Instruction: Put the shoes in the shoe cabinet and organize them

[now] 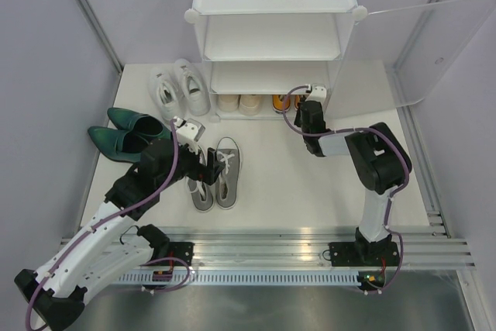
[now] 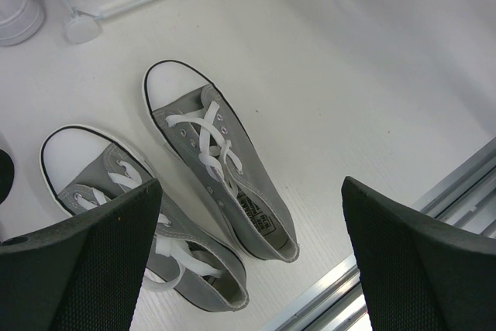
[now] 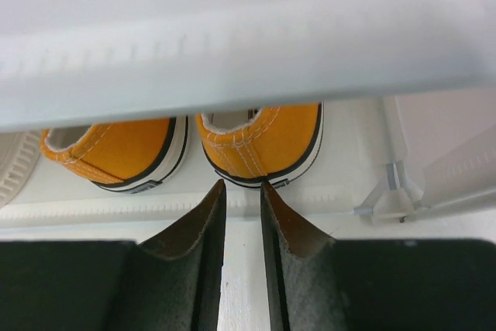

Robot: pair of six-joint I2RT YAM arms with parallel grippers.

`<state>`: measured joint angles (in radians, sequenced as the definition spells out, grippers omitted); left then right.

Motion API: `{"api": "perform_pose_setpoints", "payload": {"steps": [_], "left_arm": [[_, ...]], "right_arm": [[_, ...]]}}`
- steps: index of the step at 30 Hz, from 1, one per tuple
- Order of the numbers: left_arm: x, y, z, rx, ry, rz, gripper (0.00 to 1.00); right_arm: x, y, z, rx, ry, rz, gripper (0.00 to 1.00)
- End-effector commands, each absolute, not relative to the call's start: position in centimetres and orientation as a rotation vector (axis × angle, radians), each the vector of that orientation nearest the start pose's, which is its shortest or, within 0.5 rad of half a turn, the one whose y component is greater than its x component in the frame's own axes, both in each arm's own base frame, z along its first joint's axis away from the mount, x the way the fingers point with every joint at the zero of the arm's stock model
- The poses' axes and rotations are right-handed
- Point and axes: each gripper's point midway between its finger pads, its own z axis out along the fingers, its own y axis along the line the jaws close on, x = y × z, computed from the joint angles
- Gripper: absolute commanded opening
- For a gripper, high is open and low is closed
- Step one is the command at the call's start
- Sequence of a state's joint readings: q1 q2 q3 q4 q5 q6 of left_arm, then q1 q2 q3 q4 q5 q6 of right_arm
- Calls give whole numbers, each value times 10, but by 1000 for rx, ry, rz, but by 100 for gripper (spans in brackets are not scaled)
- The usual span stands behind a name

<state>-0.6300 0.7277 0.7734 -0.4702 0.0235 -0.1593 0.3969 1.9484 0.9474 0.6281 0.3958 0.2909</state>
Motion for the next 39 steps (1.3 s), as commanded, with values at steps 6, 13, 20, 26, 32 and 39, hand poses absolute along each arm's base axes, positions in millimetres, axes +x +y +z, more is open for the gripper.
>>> {"api": "perform_pose_setpoints", "payload": {"steps": [6, 13, 20, 26, 32, 39], "left_arm": [[222, -170, 239, 495, 1918, -504, 100], [222, -169, 241, 489, 1911, -506, 100], [221, -168, 244, 483, 1900, -510, 100], [227, -150, 254, 390, 1866, -428, 100], [234, -125, 261, 266, 1840, -319, 100], [238, -97, 270, 131, 1801, -207, 100]], "right_arm": [[508, 143, 88, 183, 1817, 123, 29], [475, 143, 102, 182, 1823, 206, 38], [417, 148, 103, 194, 1884, 279, 46], [360, 192, 104, 111, 1946, 299, 47], [320, 252, 130, 6, 1955, 586, 50], [290, 306, 158, -132, 1934, 754, 53]]}}
